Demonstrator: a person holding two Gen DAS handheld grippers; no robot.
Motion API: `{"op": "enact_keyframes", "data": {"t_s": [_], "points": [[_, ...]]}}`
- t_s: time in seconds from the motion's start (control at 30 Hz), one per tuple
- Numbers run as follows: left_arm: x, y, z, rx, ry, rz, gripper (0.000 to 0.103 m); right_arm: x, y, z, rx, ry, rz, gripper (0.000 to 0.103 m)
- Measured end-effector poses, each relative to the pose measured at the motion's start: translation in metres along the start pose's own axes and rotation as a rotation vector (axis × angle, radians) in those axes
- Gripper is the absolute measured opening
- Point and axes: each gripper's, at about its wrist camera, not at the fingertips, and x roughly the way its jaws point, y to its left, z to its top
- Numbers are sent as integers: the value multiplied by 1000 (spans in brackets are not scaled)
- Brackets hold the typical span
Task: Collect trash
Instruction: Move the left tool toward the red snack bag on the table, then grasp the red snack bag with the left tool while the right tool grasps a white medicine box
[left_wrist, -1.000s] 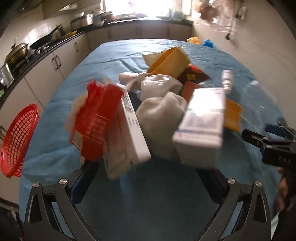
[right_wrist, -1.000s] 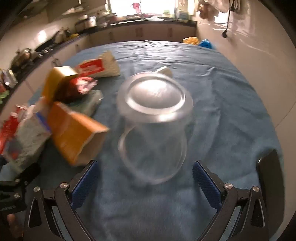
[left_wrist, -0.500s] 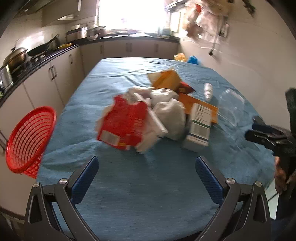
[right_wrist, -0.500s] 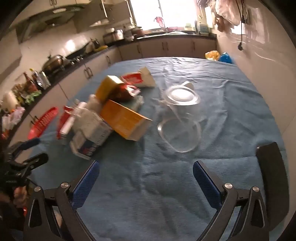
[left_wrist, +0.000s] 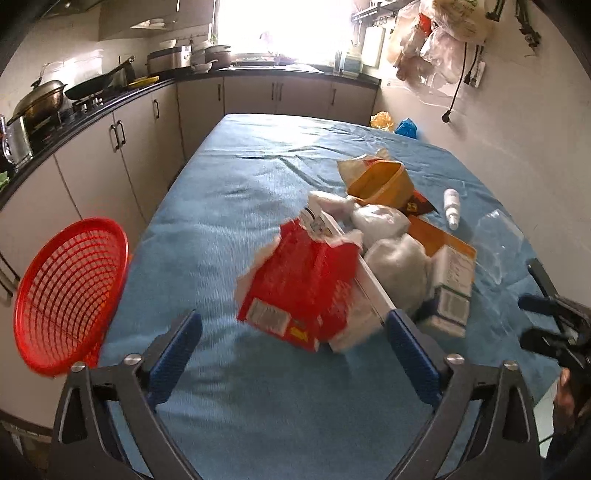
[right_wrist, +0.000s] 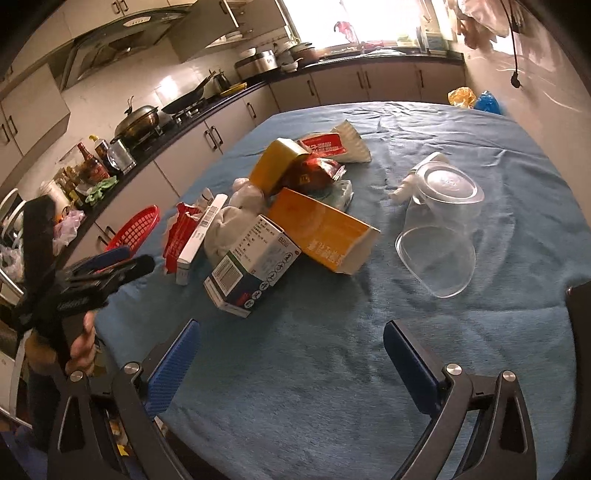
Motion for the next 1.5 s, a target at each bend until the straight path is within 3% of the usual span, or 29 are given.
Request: {"op": "enact_keyframes", "data": {"t_s": [0.23,0.33,0.43,0.67,0.87,1.1,1.2,1.23,1.27,1.5], "points": [[39,15,19,-8,88,-51,97,0,-5,2,26,8,21,101],[47,17,18,-32,102,-77,81,1,-5,3,26,11,28,101],[45,18,16,-42,84,-77,79,4,-2,5,26,14,34,101],[28,6,10,-38,11,-4,59,21,0,17,106,53,94,101],[17,7,5,-41,-14,15,54,44,2,31,210,100,121,101],[10,8,-2,-41,-31,29,53,73,19,42,214,134,49,99],[7,7,-5,-45,-42,32,52,81,25,43,187,145,10,84],[6,6,-6,-42,-47,34,52,83,25,42,176,149,6,70],[5,5,-6,-40,-51,36,52,86,26,41,169,162,19,66],[-3,-2,-9,-44,-75,44,52,70,28,34,121,99,27,57]]}}
